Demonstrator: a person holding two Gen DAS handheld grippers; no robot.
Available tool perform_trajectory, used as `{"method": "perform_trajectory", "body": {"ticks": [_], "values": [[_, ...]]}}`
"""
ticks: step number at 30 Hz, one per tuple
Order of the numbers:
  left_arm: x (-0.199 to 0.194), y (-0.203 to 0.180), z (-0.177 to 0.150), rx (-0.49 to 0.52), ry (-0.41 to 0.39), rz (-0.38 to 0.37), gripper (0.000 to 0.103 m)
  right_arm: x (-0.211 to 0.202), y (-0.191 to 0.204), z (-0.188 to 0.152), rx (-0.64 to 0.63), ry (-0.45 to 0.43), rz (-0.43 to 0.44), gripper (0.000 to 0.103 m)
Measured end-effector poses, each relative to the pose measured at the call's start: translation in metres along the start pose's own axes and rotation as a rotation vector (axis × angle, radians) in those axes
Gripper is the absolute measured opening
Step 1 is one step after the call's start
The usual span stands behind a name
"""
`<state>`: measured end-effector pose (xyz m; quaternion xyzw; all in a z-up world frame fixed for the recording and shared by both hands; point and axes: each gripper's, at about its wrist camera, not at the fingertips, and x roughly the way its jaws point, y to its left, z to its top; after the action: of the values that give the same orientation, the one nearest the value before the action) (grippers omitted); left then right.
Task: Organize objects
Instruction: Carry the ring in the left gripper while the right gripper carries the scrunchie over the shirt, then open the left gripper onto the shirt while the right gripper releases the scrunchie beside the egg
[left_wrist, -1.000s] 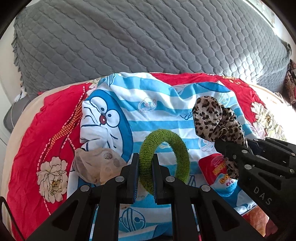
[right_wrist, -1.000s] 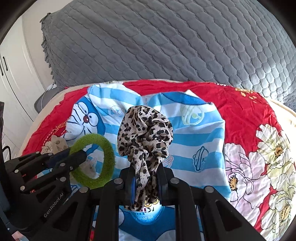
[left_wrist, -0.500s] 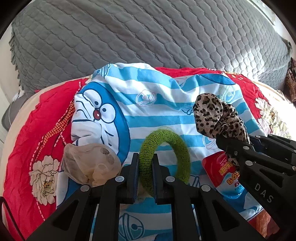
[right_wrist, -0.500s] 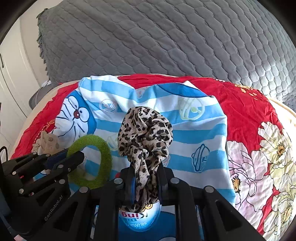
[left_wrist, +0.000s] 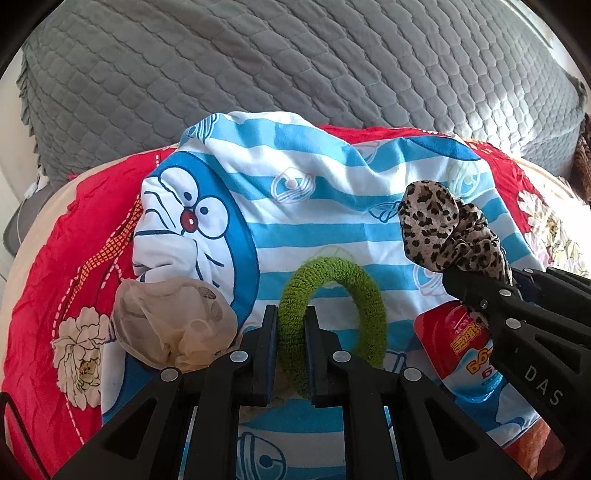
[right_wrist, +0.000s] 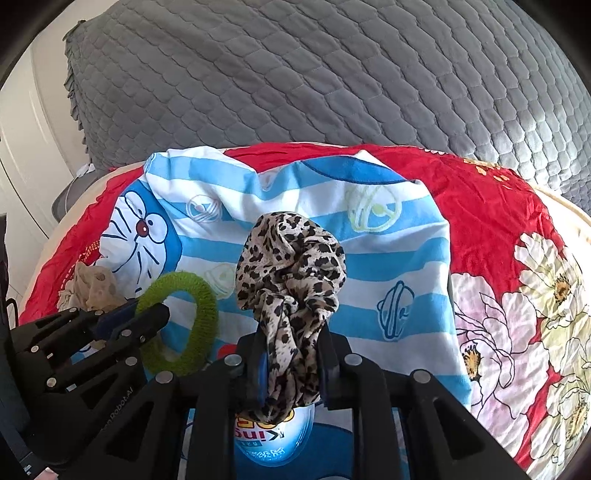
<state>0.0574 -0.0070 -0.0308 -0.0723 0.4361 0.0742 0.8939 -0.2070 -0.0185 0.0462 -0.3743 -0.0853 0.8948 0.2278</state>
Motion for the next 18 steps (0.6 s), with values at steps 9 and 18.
{"method": "perform_trajectory", "body": {"ticks": [9, 18], "values": [[0.0013, -0.0002, -0.0013, -0.004, 0.006, 0.012, 0.016, -0.0004, -0.0027, 0.0004, 0.004, 0.004, -0.013, 0.023], [-0.001, 0.0002, -0.0007, -0.05, 0.011, 0.029, 0.023, -0.0007, -0.0035, 0.0002, 0.009, 0.01, -0.015, 0.03]]}}
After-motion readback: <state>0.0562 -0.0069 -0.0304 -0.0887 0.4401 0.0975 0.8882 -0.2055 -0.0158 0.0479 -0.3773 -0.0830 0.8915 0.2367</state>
